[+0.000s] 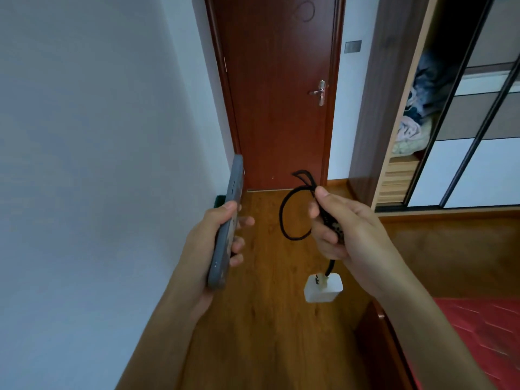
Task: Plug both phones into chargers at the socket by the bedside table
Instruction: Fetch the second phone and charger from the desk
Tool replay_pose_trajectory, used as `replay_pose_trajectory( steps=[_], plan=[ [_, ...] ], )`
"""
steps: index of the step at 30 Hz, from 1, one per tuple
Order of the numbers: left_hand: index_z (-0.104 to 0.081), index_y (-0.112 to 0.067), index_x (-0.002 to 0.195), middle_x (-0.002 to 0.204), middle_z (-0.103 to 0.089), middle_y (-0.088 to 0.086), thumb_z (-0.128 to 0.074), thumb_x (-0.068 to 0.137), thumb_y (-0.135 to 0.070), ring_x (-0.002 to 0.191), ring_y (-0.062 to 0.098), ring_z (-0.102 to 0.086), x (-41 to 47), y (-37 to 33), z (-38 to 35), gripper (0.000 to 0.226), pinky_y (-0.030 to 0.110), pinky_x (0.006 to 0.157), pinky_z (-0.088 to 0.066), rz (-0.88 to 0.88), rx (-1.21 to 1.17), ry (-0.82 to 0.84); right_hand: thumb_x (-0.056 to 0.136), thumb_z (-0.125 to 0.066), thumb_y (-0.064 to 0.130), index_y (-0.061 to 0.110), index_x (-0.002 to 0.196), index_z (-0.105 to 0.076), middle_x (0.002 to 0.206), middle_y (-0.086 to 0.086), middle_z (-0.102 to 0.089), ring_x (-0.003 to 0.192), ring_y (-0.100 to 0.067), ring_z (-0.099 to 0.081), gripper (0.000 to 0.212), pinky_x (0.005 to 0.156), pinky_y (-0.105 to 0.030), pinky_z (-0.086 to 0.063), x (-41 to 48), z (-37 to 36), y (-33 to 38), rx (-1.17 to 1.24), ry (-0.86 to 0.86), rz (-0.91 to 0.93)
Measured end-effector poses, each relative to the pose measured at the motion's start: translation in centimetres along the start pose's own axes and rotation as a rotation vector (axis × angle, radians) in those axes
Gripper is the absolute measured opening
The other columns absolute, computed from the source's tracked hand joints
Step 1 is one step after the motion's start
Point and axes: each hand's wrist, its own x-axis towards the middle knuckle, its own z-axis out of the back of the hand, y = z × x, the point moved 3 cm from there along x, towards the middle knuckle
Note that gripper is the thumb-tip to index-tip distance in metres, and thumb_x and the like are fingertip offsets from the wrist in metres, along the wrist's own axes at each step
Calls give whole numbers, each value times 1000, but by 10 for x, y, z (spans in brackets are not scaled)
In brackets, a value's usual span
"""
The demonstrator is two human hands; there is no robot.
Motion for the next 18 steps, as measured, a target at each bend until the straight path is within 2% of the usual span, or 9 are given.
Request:
replay_pose_trajectory(
  steps=[9,12,16,18],
  plan=[
    [-58,-12,128,87,-69,6,-66,72,-47,53,9,-49,156,4,-38,67,18,39,-42,71,-25,79,89,-53,47,18,73,-64,49,1,-39,39,-11,-29,35,38,-21,-22,118,67,0,-6,-96,25],
    [-56,-8,131,92,-68,7,-75,69,-50,54,9,-50,217,-2,-51,78,18,39,-43,78,-31,138,90,-52,47,20,72,-65,49,2,-39,39,-11,-28,35,38,-20,-22,162,85,0,-25,-142,47],
    [-59,-7,126,91,-68,7,-76,61,-50,52,8,-50,303,-16,-67,80,18,37,-41,91,-43,241,98,-49,42,17,76,-63,52,1,-37,43,-11,-28,36,39,-19,-24,228,110,6,-34,-205,95],
    [-61,-7,123,87,-67,6,-74,63,-47,49,8,-49,349,-25,-74,73,19,36,-40,113,-34,274,101,-47,41,16,77,-62,54,1,-37,45,-12,-27,37,41,-20,-23,263,124,13,-30,-247,98]
  ],
)
